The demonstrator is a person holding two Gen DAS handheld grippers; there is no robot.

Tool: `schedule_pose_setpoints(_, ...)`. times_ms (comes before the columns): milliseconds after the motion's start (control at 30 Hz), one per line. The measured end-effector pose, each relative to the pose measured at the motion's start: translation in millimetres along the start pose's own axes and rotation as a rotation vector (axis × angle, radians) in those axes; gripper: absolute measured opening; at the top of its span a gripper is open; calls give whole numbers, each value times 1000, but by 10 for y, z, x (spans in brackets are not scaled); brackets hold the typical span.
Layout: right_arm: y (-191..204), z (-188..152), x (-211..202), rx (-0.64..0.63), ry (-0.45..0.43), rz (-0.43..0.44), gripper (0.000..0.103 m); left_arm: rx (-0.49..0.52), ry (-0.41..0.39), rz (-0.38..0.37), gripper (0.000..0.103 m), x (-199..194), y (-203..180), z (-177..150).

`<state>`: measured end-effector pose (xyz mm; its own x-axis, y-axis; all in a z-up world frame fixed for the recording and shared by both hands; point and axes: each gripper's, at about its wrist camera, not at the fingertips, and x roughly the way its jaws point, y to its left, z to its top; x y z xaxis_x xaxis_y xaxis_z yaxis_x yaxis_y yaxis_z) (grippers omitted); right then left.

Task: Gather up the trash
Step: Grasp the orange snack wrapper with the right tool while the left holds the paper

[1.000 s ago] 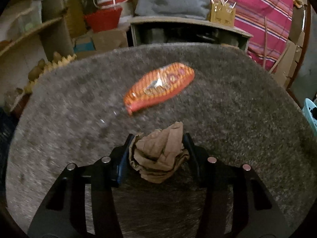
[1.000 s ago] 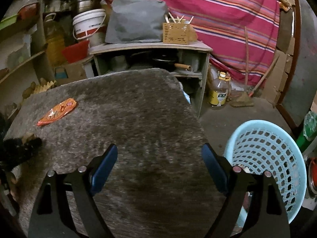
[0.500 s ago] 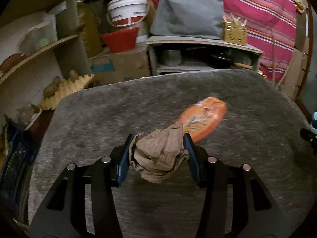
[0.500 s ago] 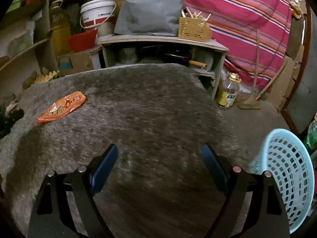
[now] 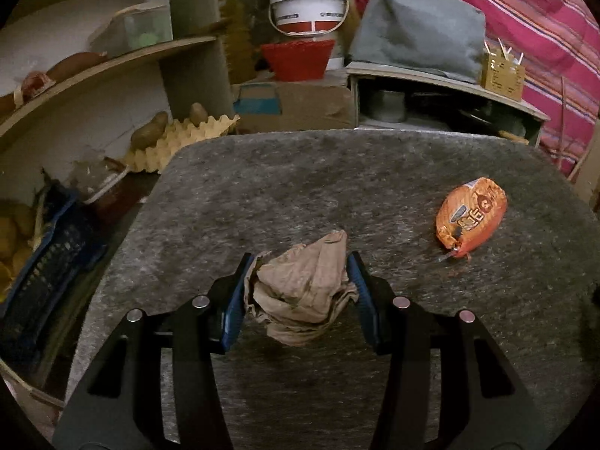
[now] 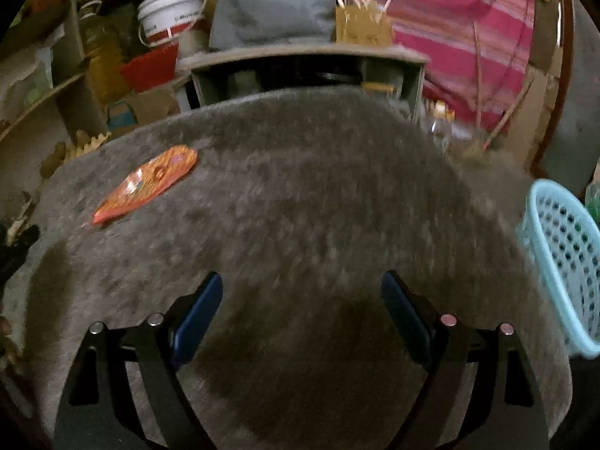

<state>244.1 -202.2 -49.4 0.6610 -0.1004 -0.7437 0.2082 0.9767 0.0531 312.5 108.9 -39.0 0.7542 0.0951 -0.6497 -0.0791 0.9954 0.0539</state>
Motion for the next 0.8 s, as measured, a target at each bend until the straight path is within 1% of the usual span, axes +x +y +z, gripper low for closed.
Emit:
schedule_pose_setpoints(67, 27, -38, -102, 0, 2, -57, 85, -31, 6, -50, 49, -25, 34, 21)
schedule_pose_setpoints(167, 49, -122, -166, 21, 28, -55, 85, -23, -21, -58, 49, -124, 34, 27)
schedule_pose_setpoints(200, 66, -162, -185, 9, 31, -61, 85, -10, -34, -54, 49, -174, 42, 27)
schedule_pose_setpoints(267, 63, -205, -194, -16, 18, -100, 85, -10, -52, -49, 49, -249, 83, 36)
schedule_pose_setpoints(300, 46, -216, -165, -5, 25, -125, 85, -13, -59, -54, 49, -284, 127, 46)
schedule_pose_setpoints(367, 21, -192, -109, 38, 34, -103, 85, -13, -83, -39, 49, -322, 213, 49)
schedule_pose_setpoints(400, 32, -179, -86, 51, 35, -87, 85, -4, -100, 3, 49, -333, 261, 43)
schedule_pose_setpoints(467, 101, -137, -53, 17, 23, -96, 85, 2, -114, 61, 49, -337, 354, 48)
schedule_pose_setpoints(500, 149, -89, -21, 1, 20, -113, 85, -4, -107, 70, 49, -326, 402, 54)
schedule_pose_setpoints(533, 180, -37, 8, 3, 21, -106, 85, -13, -110, 72, 49, -313, 444, 64)
schedule_pose_setpoints(600, 269, 114, 82, 30, 14, -55, 85, -3, -122, 99, 49, -274, 477, 93)
schedule_pose_setpoints(667, 427, 260, 170, 17, -1, -32, 85, 25, -133, 153, 49, -198, 469, 147)
schedule_pose_setpoints(800, 862, 552, 515, -64, 16, 0, 85, 10, -110, 112, 49, -56, 489, 289)
